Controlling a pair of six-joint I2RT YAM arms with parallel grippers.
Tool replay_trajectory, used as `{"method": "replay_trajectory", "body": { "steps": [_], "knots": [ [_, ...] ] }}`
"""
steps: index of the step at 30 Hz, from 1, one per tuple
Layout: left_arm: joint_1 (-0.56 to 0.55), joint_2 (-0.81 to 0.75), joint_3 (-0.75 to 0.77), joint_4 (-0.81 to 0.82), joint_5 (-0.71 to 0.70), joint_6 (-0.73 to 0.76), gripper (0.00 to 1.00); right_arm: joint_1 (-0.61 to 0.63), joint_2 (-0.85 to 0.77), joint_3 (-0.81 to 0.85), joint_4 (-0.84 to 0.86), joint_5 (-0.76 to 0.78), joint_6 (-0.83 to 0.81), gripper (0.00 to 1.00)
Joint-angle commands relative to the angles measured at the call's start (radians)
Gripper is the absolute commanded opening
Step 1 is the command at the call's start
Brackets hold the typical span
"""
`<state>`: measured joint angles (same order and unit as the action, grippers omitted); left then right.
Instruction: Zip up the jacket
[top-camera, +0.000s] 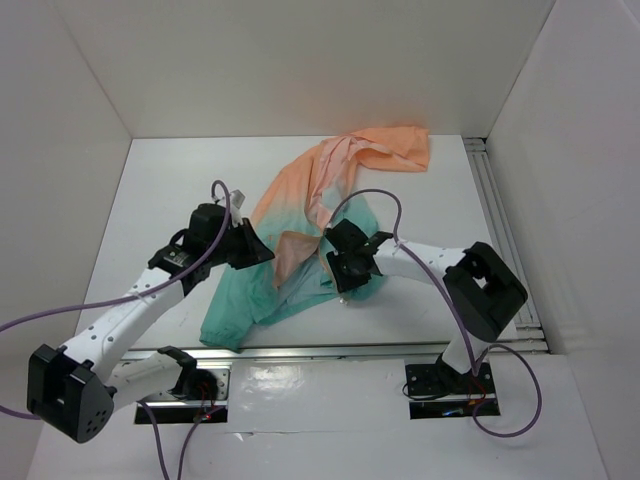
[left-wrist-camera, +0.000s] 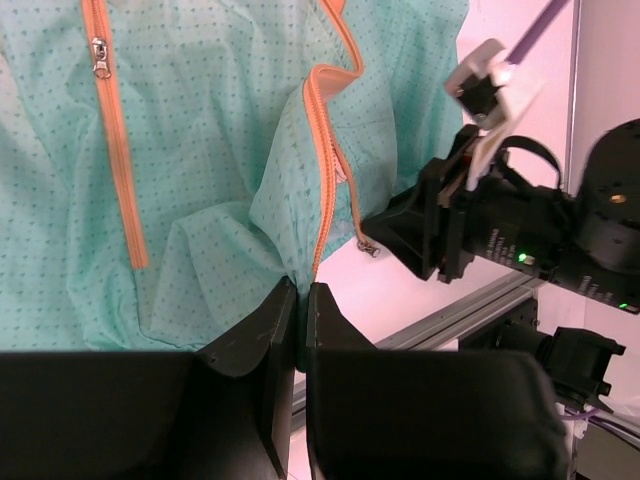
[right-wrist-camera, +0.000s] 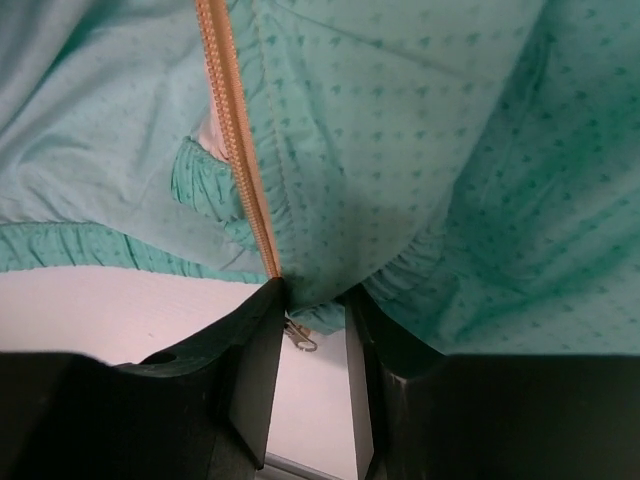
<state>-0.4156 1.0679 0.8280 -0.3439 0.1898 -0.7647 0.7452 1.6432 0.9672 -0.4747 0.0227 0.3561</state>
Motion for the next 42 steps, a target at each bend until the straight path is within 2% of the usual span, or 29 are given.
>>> {"method": "replay_trajectory", "body": {
  "steps": [1, 15, 19, 21, 23, 24, 35, 42],
  "knots": [
    [0.005, 0.012, -0.003, 0.037, 0.03, -0.005, 0.0, 0.032, 0.03, 0.053, -0.038, 0.005, -0.028, 0.37],
    [0.005, 0.023, -0.012, 0.046, 0.05, -0.005, 0.0, 0.065, 0.061, 0.082, -0.064, -0.007, -0.037, 0.47],
    [0.005, 0.032, -0.012, 0.056, 0.068, -0.005, 0.0, 0.074, 0.092, 0.061, -0.042, -0.007, -0.037, 0.35],
    [0.005, 0.032, -0.012, 0.056, 0.077, -0.005, 0.0, 0.074, 0.101, 0.061, -0.042, -0.007, -0.026, 0.25],
    [0.005, 0.032, -0.012, 0.056, 0.077, -0.005, 0.0, 0.083, 0.09, 0.061, -0.042, -0.007, -0.017, 0.23],
    [0.005, 0.032, -0.012, 0.065, 0.077, -0.005, 0.0, 0.083, 0.075, 0.061, -0.042, -0.007, -0.017, 0.19],
    [0.005, 0.05, -0.03, 0.085, 0.086, -0.005, 0.0, 0.083, -0.117, 0.059, -0.085, -0.018, 0.035, 0.19],
    [0.005, 0.06, -0.049, 0.131, 0.105, -0.016, 0.0, 0.083, -0.198, 0.039, -0.027, -0.062, 0.113, 0.05]
  ]
}}
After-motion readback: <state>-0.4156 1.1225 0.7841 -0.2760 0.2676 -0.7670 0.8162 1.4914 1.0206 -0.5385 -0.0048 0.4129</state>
